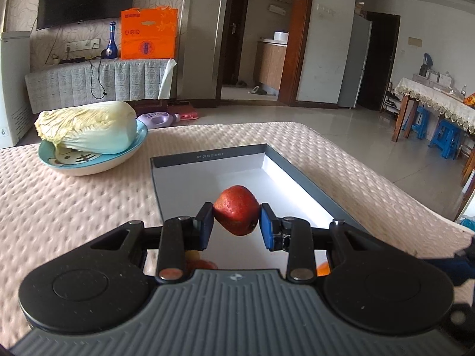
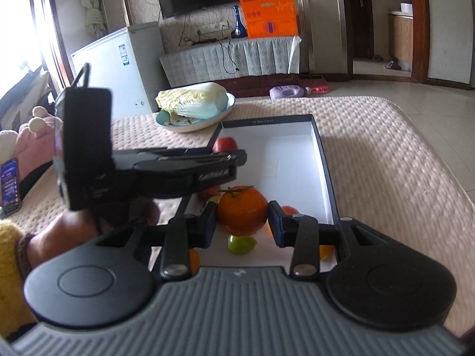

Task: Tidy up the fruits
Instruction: 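Lower the apple into the box and open the left gripper while the right lowers the tangerine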

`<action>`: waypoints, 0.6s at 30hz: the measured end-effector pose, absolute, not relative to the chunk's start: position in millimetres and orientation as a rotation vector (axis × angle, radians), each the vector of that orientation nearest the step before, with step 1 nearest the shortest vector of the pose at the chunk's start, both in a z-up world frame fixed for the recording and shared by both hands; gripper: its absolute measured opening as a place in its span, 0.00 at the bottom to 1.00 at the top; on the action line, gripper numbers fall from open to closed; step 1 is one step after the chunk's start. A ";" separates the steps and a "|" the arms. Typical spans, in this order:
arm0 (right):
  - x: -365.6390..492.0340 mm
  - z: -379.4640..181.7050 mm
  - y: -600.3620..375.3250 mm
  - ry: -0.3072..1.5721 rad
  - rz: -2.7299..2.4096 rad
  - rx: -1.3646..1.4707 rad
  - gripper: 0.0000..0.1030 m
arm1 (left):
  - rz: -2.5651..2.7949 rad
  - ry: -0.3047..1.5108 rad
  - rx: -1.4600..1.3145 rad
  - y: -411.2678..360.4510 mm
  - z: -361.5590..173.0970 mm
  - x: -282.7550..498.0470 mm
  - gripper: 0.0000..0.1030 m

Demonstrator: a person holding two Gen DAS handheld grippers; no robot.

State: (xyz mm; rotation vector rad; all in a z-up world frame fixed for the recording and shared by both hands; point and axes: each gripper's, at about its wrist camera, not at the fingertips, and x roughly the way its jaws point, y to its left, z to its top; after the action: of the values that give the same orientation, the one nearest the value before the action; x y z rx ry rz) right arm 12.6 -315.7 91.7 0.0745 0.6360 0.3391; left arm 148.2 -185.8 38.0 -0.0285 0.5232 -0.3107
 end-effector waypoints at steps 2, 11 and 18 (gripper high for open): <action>14.4 90.3 -314.8 0.648 0.336 0.073 0.39 | -0.314 0.532 -0.031 -187.2 35.3 155.3 0.37; 18.6 83.6 -309.8 0.675 0.335 0.060 0.39 | -0.332 0.572 -0.029 -186.0 32.1 174.7 0.38; 26.1 77.5 -305.4 0.692 0.297 0.061 0.39 | -0.328 0.569 -0.001 -188.2 30.5 173.9 0.39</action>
State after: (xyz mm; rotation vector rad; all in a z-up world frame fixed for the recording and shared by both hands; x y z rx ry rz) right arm 26.1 -305.4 77.5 0.0613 0.6918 0.2967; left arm 173.9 -188.2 30.5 -0.0006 0.5689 -0.3284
